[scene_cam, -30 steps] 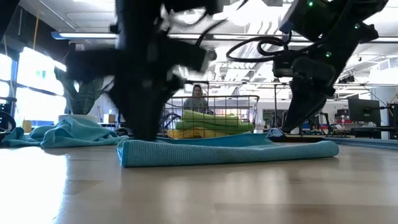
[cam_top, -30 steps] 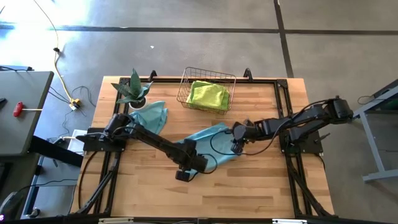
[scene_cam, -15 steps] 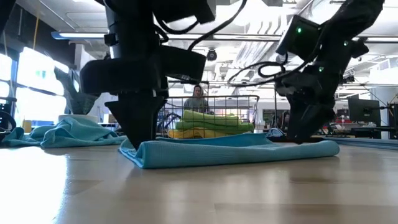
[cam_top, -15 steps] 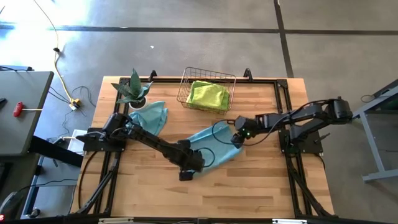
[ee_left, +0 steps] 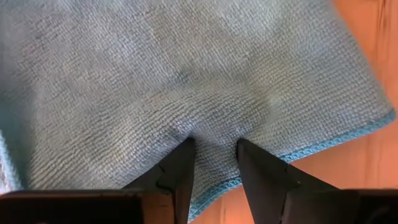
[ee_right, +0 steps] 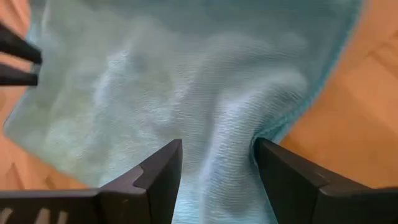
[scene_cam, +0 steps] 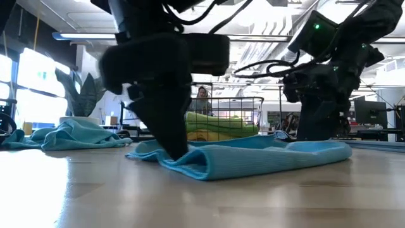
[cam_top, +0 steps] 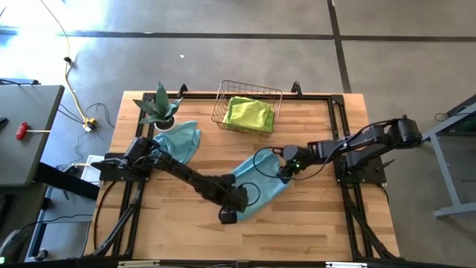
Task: Fold microfiber towels
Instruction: Fold the bottom blue microfiber towel
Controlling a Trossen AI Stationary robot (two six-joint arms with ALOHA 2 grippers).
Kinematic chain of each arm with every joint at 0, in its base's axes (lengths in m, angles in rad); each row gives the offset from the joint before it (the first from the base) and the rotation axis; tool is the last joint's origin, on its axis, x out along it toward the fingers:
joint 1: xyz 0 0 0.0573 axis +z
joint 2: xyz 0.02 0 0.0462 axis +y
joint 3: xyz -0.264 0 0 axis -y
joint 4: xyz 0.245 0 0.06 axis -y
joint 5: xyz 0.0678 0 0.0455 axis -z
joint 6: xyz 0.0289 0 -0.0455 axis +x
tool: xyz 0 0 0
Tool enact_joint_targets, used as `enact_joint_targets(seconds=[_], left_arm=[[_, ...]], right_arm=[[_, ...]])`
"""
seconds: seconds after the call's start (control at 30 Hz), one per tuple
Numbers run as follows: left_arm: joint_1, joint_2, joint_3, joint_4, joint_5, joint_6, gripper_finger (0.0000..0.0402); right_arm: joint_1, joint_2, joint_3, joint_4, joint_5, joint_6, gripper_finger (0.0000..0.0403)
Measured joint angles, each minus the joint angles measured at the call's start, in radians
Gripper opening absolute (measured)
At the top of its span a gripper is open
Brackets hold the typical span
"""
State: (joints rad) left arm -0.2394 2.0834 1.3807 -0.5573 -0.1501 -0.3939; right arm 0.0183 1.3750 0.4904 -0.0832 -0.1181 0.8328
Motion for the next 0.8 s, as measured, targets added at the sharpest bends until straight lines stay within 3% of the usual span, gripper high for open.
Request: enact_joint_targets(seconds=[0.43,0.8], left_arm=[[-0.001,0.002,0.000,0.014,0.014,0.005,0.0115],[-0.001,0.001,0.000,0.011,0.015,0.004,0.0115]], right_arm=[[0.032,-0.003,0.005,-0.165,0.082,-0.055,0.0140],[0.035,-0.002,0.017,-0.204,0.076,-0.091,0.0191]])
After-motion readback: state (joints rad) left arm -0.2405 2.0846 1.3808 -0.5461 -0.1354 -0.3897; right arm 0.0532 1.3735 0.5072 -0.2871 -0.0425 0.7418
